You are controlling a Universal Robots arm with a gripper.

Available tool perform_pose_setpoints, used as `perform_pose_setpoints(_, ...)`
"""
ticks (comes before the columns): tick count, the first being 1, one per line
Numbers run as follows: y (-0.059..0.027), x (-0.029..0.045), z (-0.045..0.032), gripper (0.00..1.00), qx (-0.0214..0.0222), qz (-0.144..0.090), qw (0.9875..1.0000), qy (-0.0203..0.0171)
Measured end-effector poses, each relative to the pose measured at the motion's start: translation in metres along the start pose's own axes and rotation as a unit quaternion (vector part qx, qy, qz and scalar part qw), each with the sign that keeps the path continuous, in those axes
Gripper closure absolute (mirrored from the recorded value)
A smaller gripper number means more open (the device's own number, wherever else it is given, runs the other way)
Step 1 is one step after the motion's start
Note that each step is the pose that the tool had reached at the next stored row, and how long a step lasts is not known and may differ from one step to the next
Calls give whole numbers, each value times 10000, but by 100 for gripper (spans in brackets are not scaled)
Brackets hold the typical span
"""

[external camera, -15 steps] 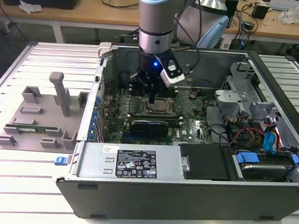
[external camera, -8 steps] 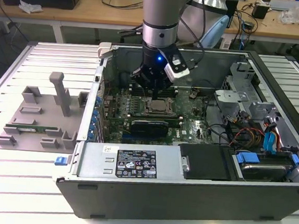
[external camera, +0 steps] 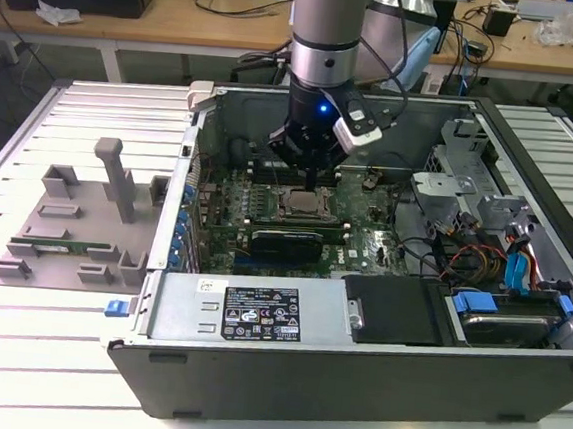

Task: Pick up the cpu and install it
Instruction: 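Close the cpu cover, then install the first cpu locking lever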

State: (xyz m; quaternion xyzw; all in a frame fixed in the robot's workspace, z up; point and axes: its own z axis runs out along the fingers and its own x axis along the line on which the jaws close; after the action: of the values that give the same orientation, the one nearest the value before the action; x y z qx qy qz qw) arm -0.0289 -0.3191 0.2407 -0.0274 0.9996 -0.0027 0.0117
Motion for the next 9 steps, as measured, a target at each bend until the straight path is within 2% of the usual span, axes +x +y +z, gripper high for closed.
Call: perform_pose_setpoints(9,0,0,0,89,3,0,10000,0)
